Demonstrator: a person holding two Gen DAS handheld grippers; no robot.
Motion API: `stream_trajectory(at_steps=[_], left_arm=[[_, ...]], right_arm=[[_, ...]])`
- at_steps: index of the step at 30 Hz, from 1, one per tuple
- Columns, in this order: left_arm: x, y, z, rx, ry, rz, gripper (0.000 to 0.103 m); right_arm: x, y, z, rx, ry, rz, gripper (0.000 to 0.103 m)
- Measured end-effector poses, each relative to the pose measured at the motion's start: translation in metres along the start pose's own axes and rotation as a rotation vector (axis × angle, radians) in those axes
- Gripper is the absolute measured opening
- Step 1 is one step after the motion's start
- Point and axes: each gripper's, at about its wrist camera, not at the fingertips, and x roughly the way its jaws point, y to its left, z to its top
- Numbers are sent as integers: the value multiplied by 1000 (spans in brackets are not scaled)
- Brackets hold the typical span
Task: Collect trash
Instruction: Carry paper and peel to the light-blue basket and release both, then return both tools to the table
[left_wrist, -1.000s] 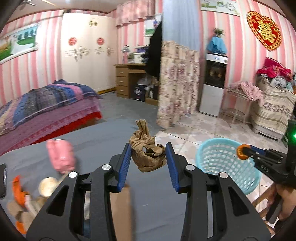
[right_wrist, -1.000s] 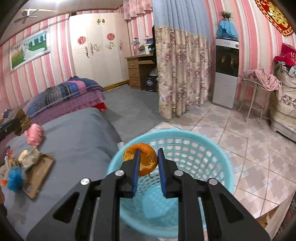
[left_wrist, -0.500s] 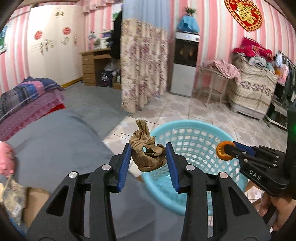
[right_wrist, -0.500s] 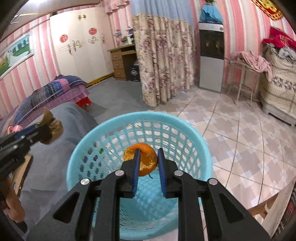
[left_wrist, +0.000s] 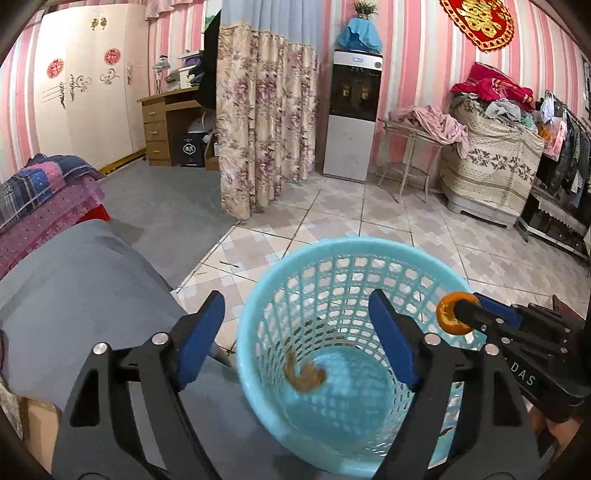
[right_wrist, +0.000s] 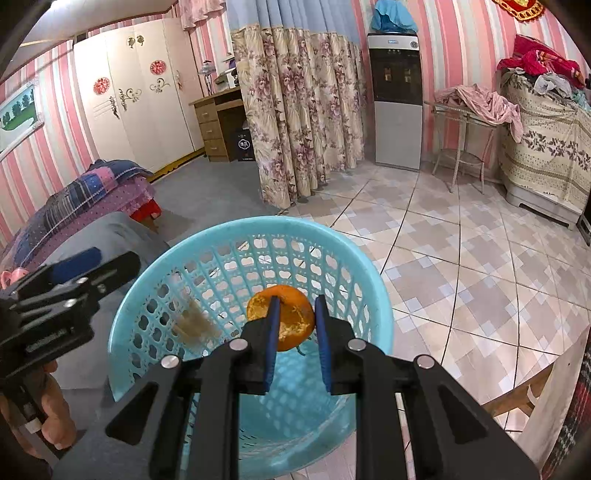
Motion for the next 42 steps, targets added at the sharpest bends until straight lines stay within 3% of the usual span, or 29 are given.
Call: stream_trajectory(at_steps=[4,13,14,16,20,22,26,34,42], left_arm=[[-13,18,1,-22,-23,58,88],[-50,64,-6,-74,-65,148,93],[-54,69,-6,-83,-68,158,93],[-61,76,-7,-100,-69,163,94],[-80,86,-14,-122,-88,191,96],[-89,91,-18,-136,-94,197,96],[-105,103,-23,-161,-98,220,96],[-155,130,-38,-203,-125,280,97],[-216,155,-64,-210,-130,344,97]], right_arm=[[1,2,-1,2,2,-4,19],[1,23,1,-13,-19,1,23],[0,26,2,-18,-23,6,26],[-3,30,1,-31,-48,0,61],[-8,31,3,-32,-68,-2,67],[-13,29,4,-20,-82,-3,80],[-23,32,8,-20,-116,-1,88],[-36,53,9,-50,-140,27,92],[-54,106,-15,-155,-129,79,92]])
